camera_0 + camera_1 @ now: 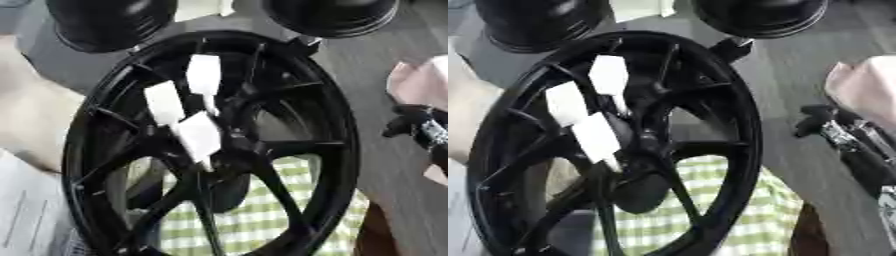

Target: Pull the pin out of the wheel hub.

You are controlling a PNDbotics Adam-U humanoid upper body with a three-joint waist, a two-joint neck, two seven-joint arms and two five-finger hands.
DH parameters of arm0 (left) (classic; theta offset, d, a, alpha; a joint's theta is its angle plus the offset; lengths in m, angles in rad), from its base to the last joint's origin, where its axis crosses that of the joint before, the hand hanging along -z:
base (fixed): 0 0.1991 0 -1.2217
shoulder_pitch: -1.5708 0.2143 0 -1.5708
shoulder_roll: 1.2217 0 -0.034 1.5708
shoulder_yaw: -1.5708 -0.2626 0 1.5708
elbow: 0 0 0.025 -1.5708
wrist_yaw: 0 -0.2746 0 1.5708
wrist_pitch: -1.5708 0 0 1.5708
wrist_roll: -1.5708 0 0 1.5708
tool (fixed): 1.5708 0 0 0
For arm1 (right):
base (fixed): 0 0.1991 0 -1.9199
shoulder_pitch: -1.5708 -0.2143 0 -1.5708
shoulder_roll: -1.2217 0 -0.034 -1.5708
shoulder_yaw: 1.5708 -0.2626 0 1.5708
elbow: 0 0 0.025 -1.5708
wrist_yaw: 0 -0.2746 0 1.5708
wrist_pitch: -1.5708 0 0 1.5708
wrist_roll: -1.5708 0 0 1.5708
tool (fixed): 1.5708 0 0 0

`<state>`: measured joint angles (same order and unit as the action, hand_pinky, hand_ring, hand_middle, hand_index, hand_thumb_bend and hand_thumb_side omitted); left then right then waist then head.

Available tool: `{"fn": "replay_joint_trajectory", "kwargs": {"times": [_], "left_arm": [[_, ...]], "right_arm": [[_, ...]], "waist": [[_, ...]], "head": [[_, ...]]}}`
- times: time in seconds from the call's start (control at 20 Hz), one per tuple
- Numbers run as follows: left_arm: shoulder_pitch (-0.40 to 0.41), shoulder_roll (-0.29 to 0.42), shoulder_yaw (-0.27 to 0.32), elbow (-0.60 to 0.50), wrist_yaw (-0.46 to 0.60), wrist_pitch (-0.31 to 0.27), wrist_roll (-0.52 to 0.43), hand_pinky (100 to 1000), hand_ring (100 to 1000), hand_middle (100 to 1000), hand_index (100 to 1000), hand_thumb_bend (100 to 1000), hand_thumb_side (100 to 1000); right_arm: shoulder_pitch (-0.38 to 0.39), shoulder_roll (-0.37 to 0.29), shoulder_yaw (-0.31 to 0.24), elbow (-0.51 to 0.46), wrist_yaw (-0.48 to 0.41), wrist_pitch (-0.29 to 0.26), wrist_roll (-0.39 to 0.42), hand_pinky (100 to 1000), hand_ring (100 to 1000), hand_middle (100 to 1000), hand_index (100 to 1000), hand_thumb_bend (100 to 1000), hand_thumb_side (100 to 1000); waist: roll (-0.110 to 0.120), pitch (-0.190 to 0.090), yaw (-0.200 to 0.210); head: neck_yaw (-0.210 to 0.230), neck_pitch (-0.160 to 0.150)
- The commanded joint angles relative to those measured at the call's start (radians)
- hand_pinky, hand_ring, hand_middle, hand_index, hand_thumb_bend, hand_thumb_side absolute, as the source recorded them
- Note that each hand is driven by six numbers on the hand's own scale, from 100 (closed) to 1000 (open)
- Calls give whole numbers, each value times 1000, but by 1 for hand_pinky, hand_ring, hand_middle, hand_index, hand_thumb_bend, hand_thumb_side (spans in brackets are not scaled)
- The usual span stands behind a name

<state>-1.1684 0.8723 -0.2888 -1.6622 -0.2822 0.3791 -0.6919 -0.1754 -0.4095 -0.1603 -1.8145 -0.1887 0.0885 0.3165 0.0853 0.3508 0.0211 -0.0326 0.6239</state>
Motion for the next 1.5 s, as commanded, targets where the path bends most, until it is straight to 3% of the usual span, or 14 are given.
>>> {"fn": "replay_joint_trajectory", "kwargs": {"times": [0.05, 0.65, 1.1, 1.5], "left_arm": [[-16, 39, 27, -17, -4, 1, 9, 806, 767, 639, 776, 636, 507], [-4, 47, 20, -20, 3, 0, 1, 807, 768, 642, 780, 632, 487], [-2, 65, -91, -55, 14, 37, -114, 823, 783, 678, 810, 647, 446], [4, 77, -180, -95, -2, 98, -185, 825, 789, 694, 838, 739, 416]], "right_arm": [[-6, -23, -8, -21, -7, 0, -2, 1000, 666, 612, 792, 100, 631], [-7, -25, -6, -24, -11, -6, -7, 1000, 667, 613, 793, 100, 631], [-8, -30, -3, -26, -10, -5, -7, 1000, 667, 613, 793, 100, 632], [-8, -28, -1, -24, -4, -2, -2, 1000, 666, 612, 793, 100, 636]], "waist": [[-4, -26, 4], [-6, -23, 4], [-2, -23, 4], [2, -17, 1]], "head": [[4, 4], [15, 4], [14, -4], [11, -8]]}}
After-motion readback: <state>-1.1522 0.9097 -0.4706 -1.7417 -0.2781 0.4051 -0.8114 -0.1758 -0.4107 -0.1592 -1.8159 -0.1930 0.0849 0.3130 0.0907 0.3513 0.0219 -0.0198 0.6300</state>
